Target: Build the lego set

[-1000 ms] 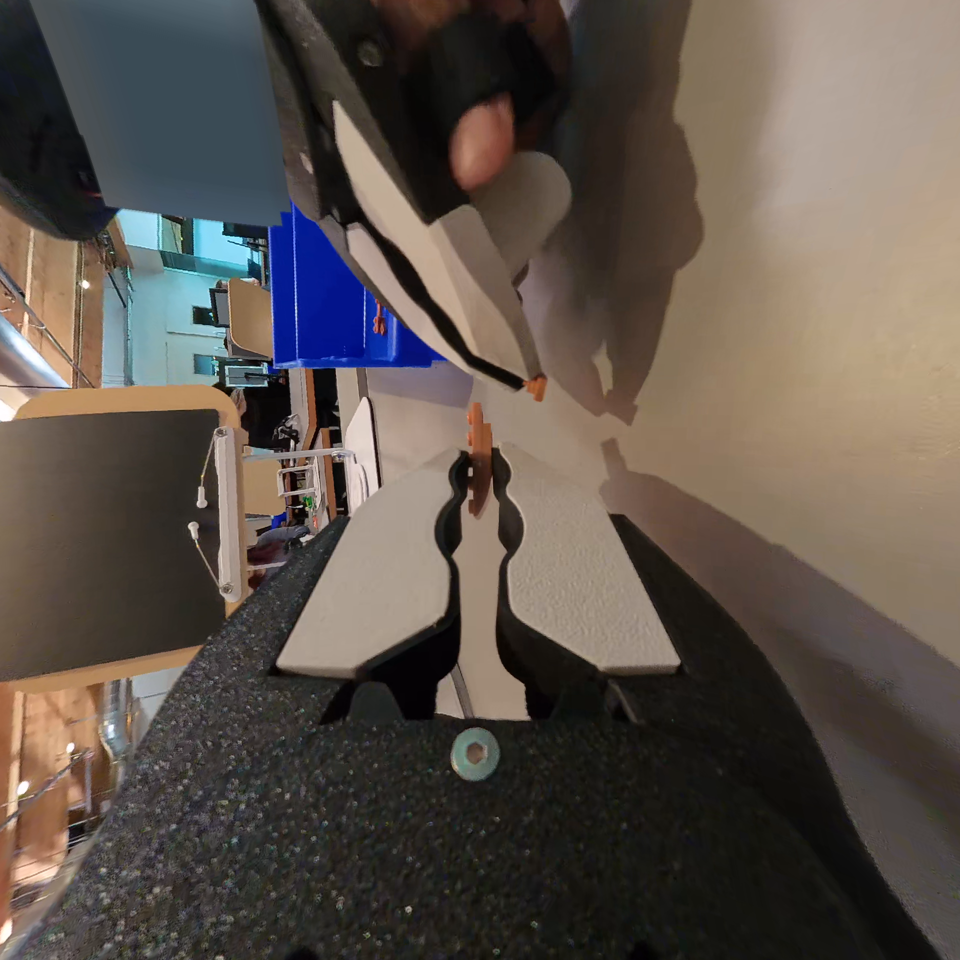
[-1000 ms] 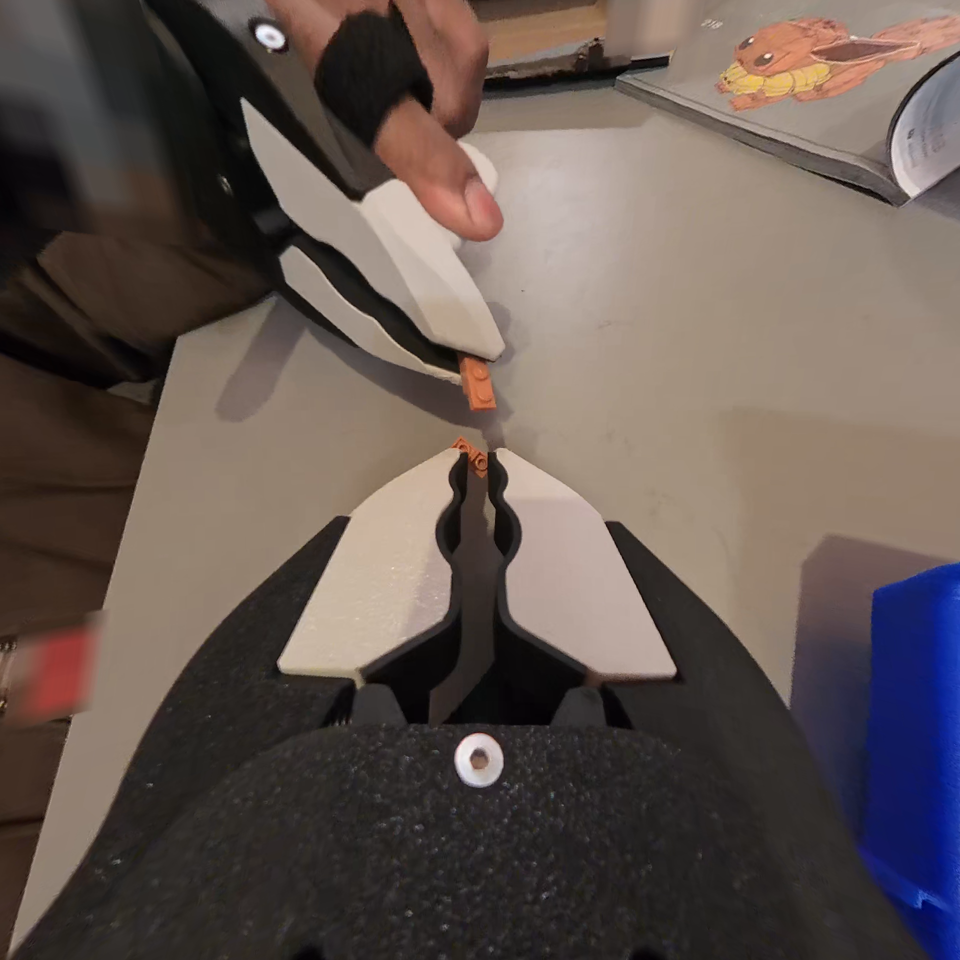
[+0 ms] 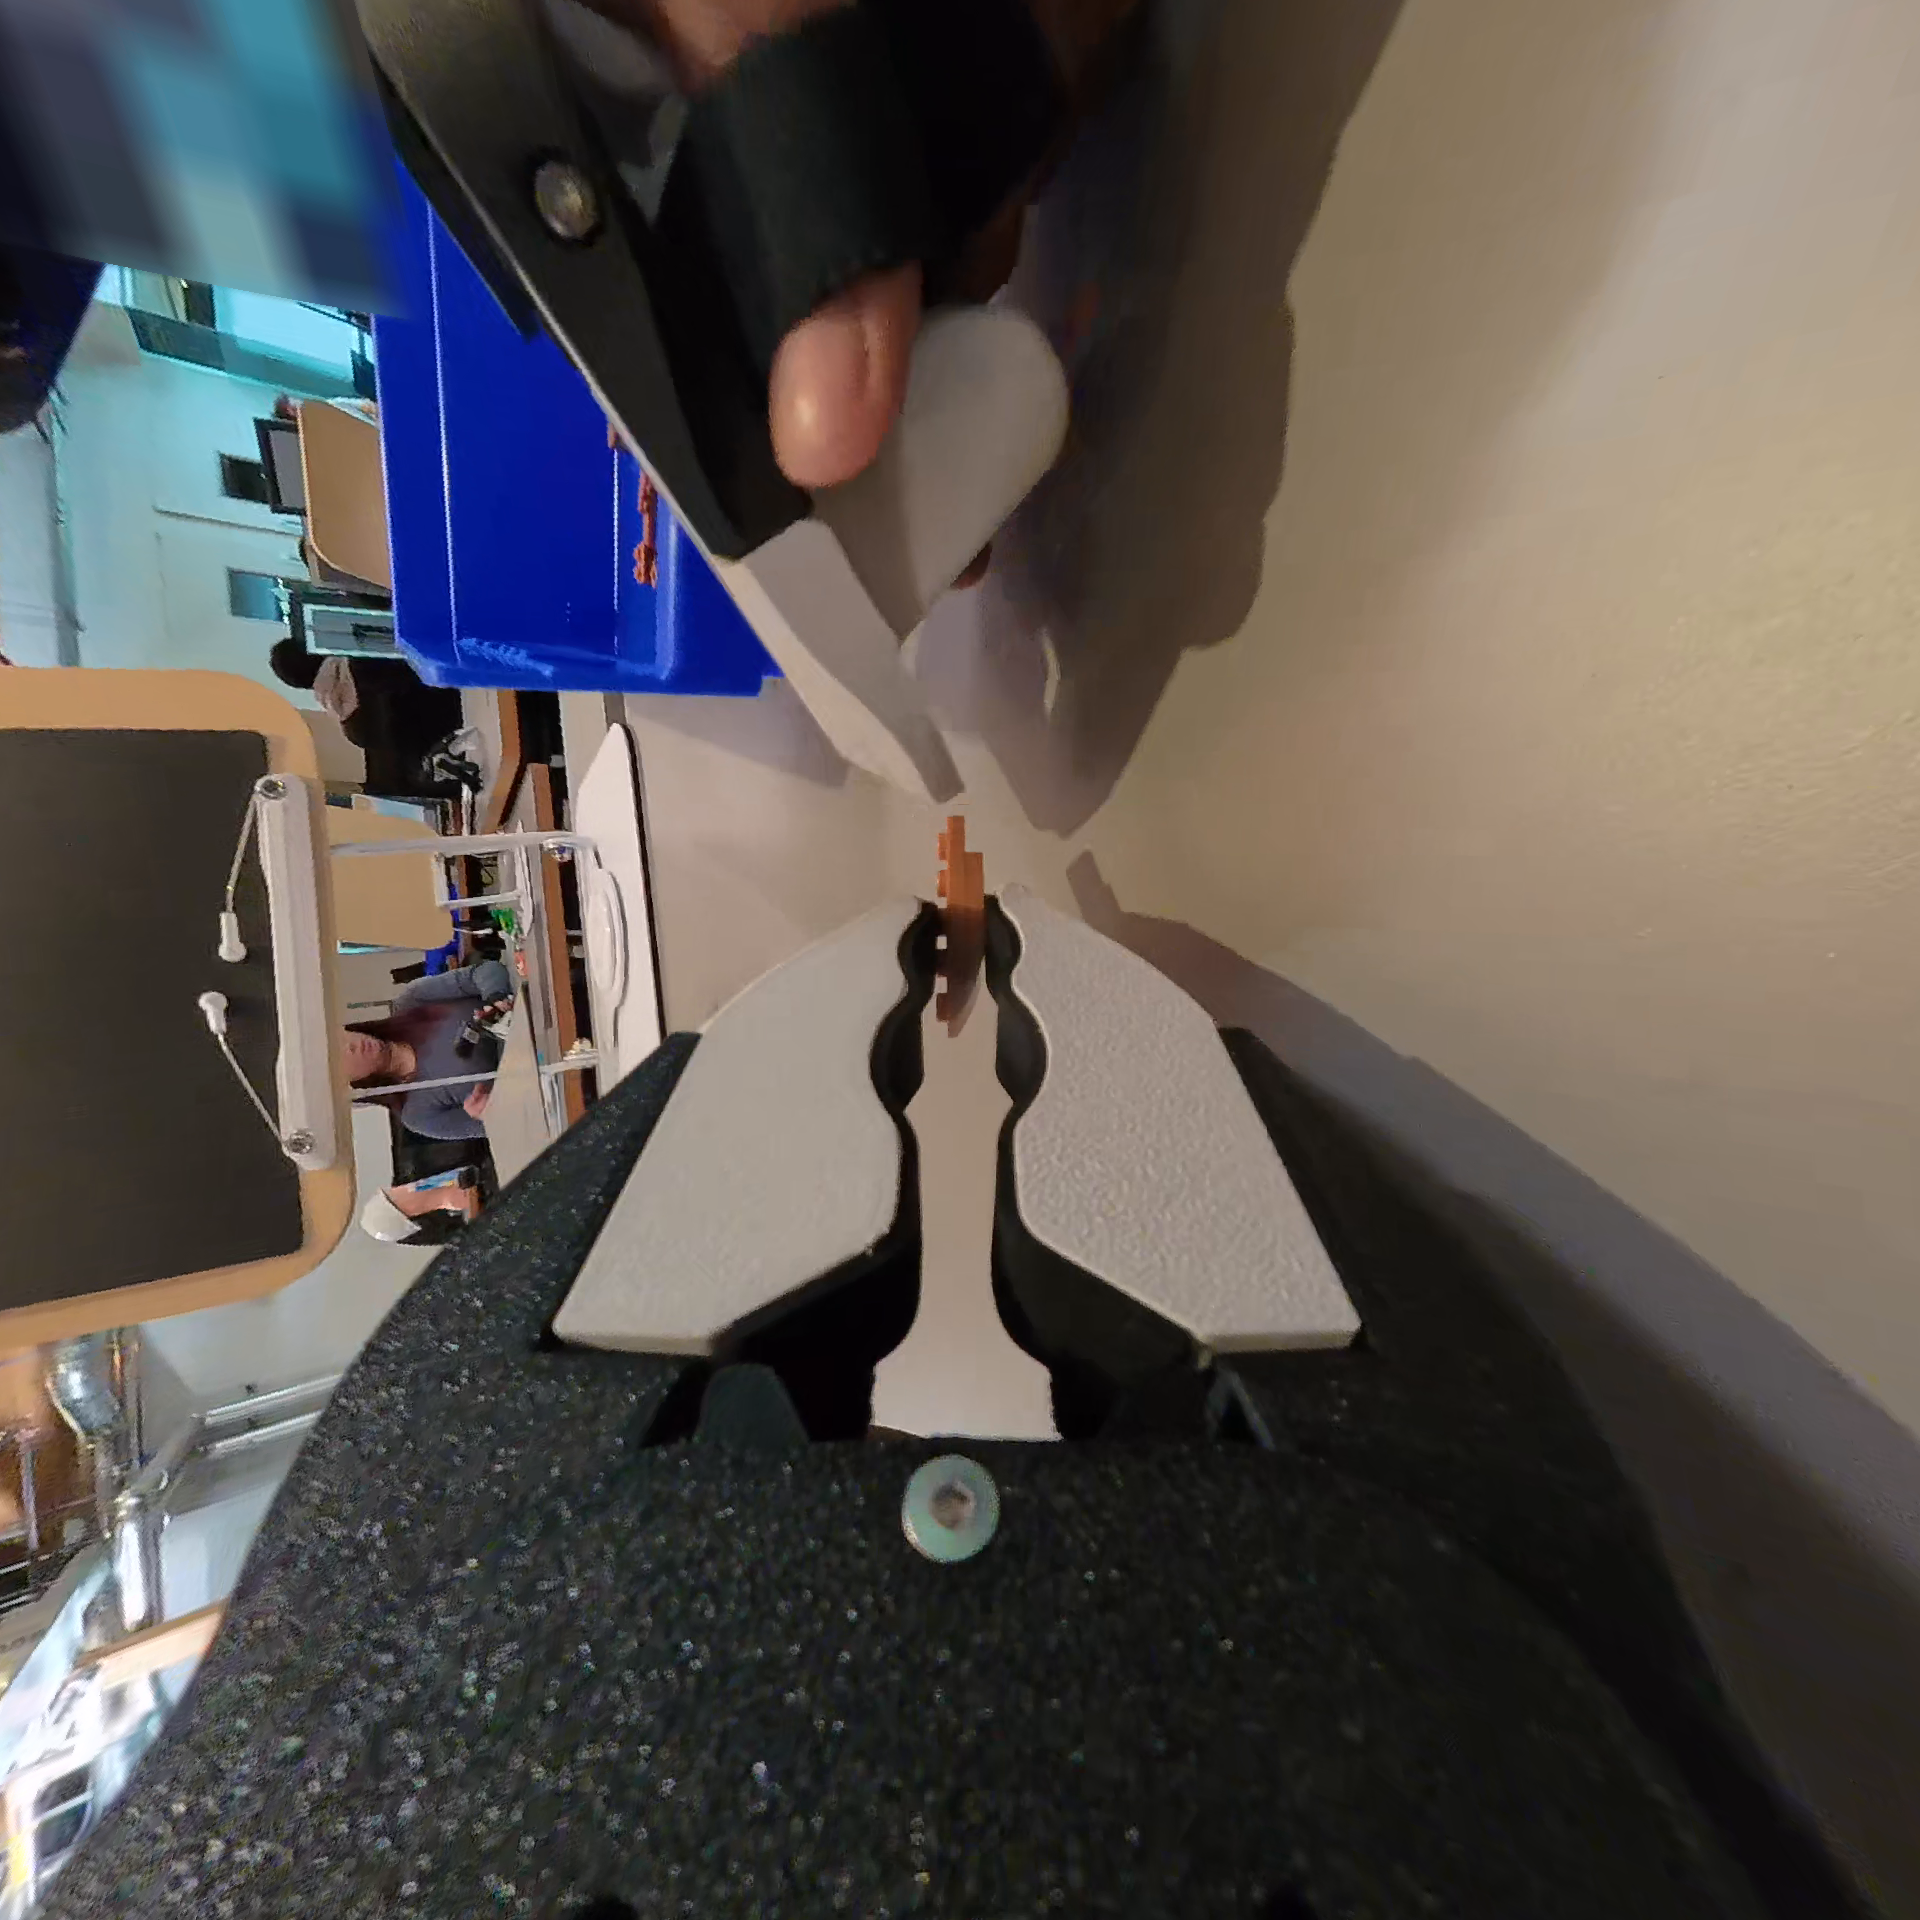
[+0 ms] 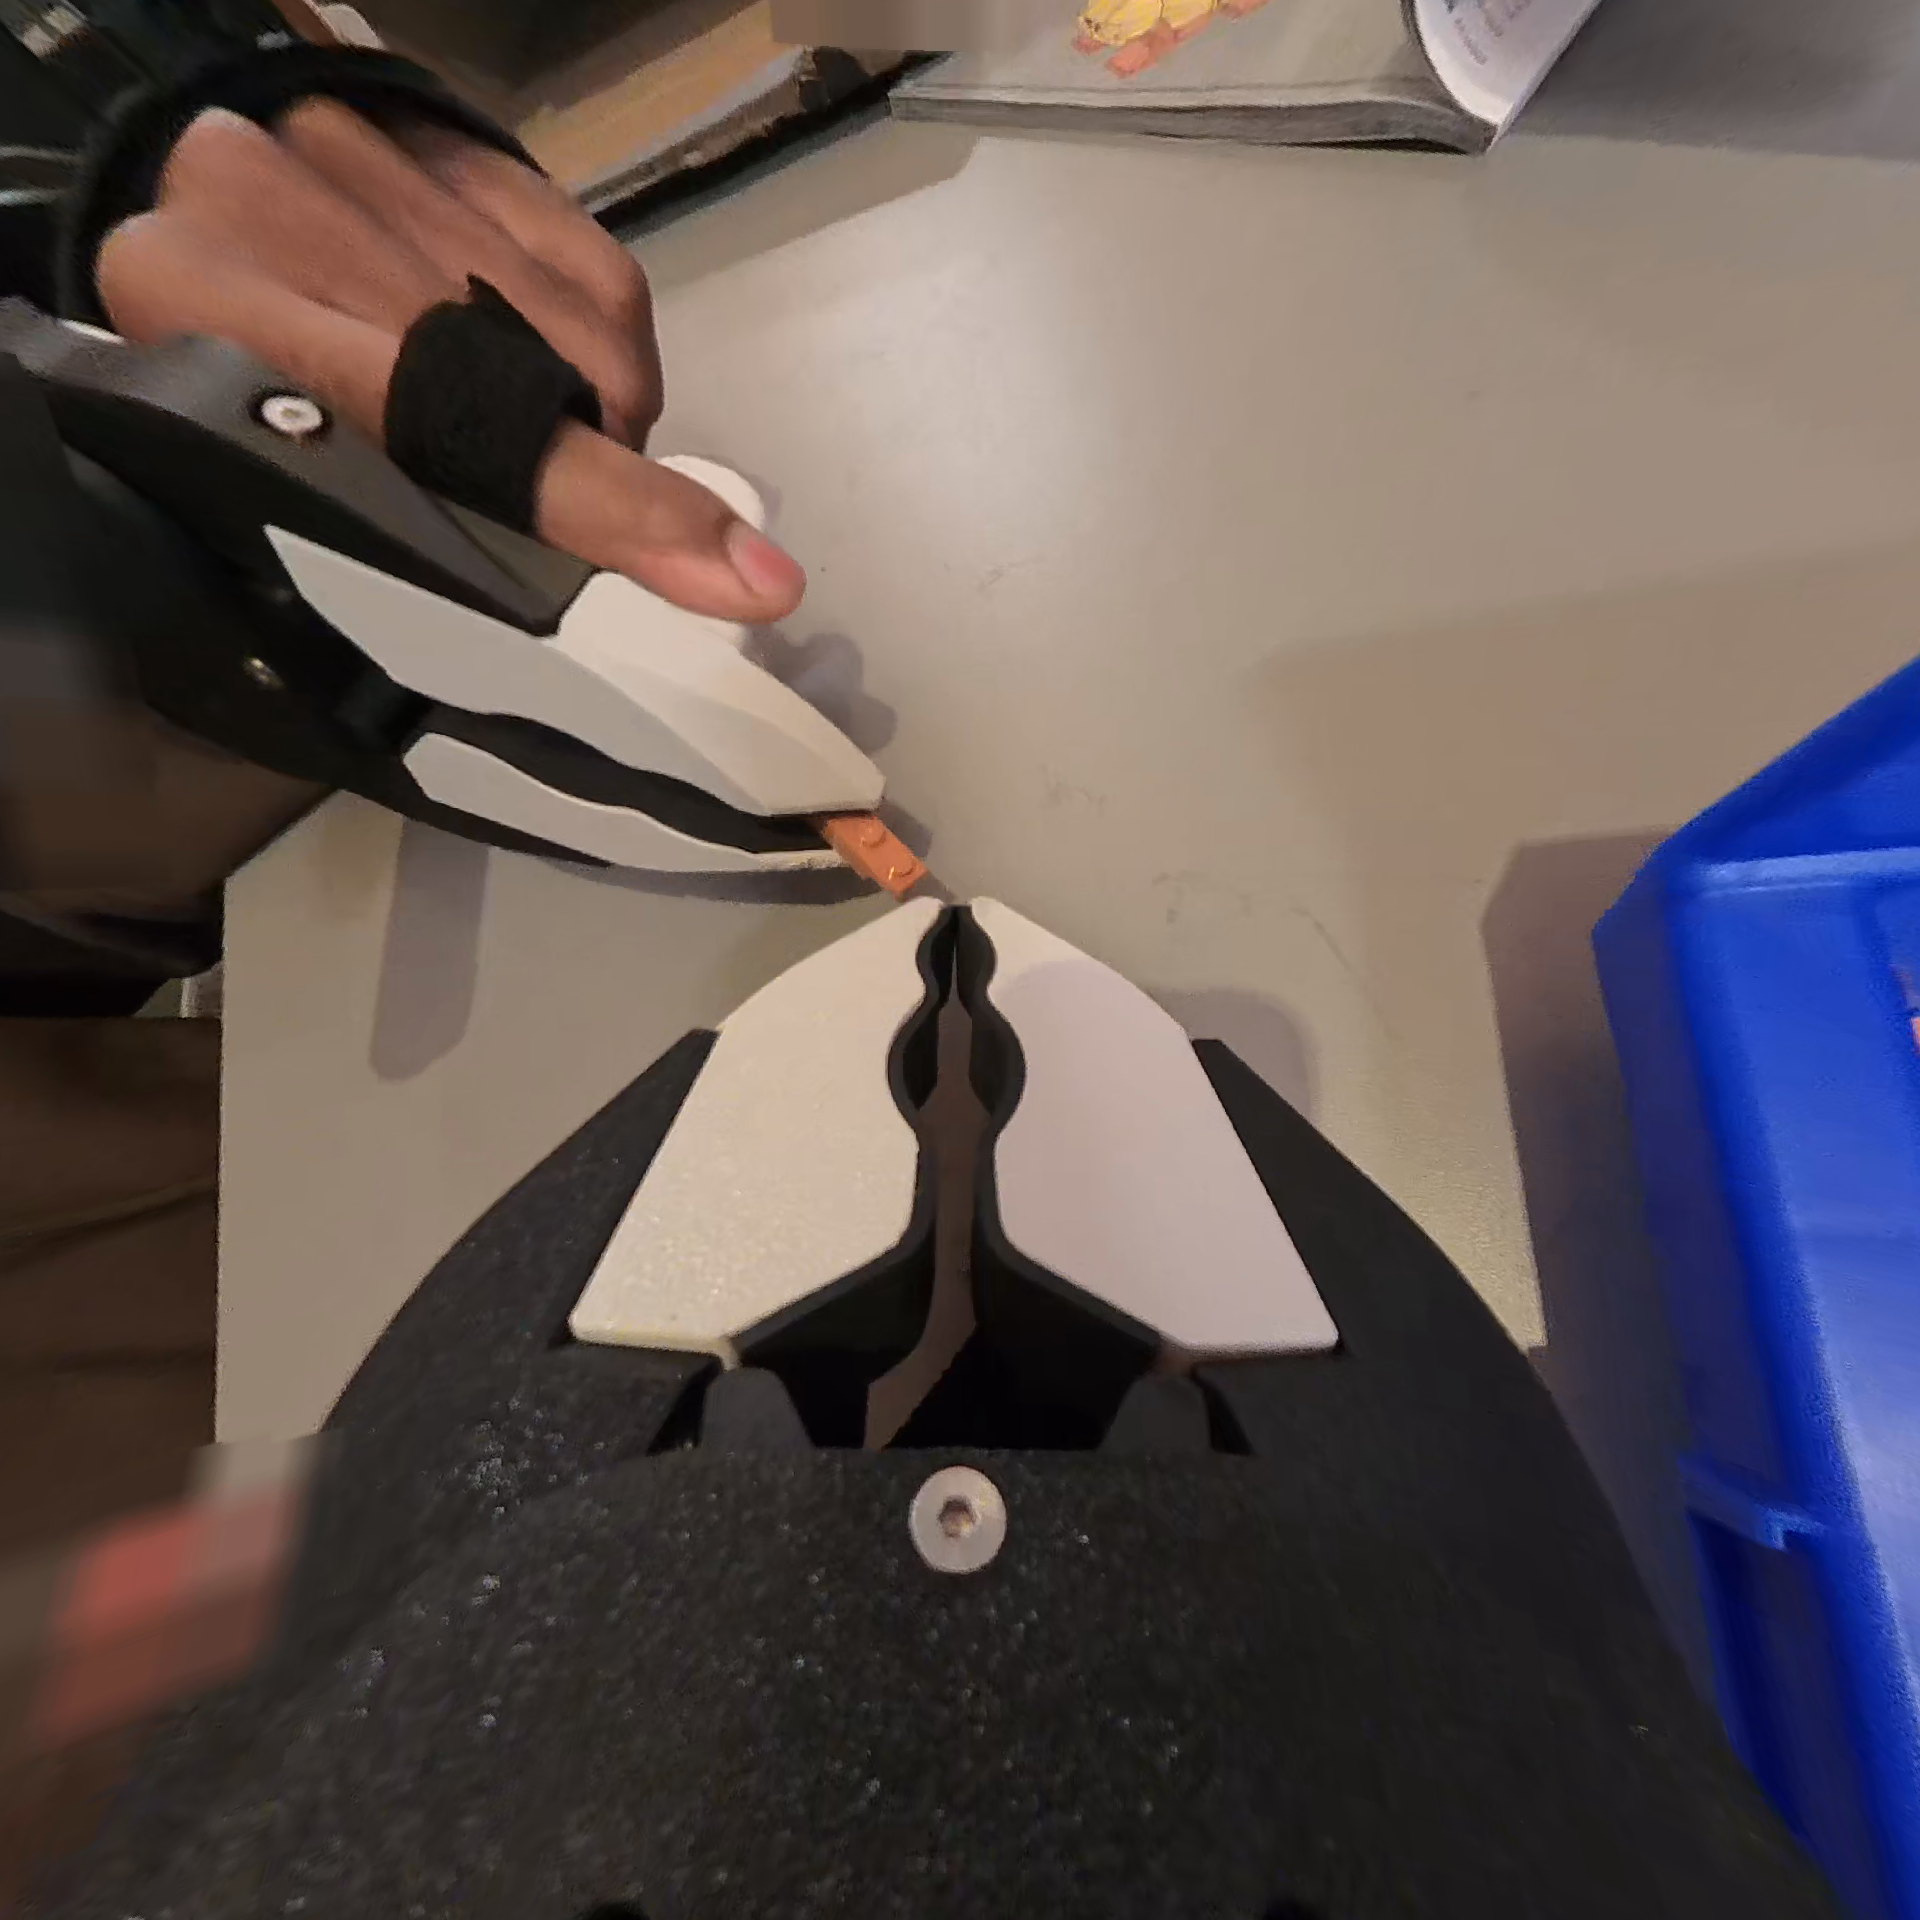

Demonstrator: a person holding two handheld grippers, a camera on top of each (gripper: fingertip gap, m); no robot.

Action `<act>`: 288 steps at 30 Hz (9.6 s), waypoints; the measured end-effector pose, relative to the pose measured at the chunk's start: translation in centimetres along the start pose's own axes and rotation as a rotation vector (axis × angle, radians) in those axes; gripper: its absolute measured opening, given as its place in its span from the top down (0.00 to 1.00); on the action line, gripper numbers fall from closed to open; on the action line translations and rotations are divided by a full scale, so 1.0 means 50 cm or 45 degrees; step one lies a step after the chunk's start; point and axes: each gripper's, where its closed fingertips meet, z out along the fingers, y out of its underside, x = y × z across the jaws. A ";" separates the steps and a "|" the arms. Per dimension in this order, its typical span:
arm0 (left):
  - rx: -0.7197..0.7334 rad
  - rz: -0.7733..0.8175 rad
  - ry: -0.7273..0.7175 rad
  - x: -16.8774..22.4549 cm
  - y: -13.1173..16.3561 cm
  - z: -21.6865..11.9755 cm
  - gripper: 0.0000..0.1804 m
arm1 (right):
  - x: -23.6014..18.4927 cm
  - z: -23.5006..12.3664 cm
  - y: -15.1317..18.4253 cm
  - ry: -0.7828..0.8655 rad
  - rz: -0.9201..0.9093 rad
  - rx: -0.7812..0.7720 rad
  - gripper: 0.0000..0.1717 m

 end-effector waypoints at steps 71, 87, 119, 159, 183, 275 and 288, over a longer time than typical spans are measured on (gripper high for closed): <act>0.563 0.192 -0.091 0.039 -0.216 -0.049 0.95 | -0.134 -0.139 0.125 0.096 -0.411 0.018 0.96; 0.463 0.434 -0.173 0.048 -0.209 -0.043 0.95 | -0.138 -0.134 0.129 0.013 -0.346 0.016 0.96; 0.346 0.538 -0.247 0.047 -0.216 -0.025 0.95 | -0.134 -0.134 0.117 -0.041 -0.213 0.080 0.96; 0.609 -0.042 0.073 0.039 -0.234 -0.059 0.95 | -0.171 -0.156 0.092 0.373 -1.226 0.204 0.92; 0.501 -0.052 -0.020 0.018 -0.223 -0.047 0.95 | -0.146 -0.152 0.077 0.420 -0.970 0.238 0.96; 0.031 -1.005 -0.766 -0.300 0.253 0.086 0.82 | 0.020 0.016 -0.138 0.353 -0.607 0.441 0.83; 0.089 -1.351 -0.855 -0.307 0.323 0.039 0.79 | 0.053 0.022 -0.205 0.452 -0.502 0.516 0.79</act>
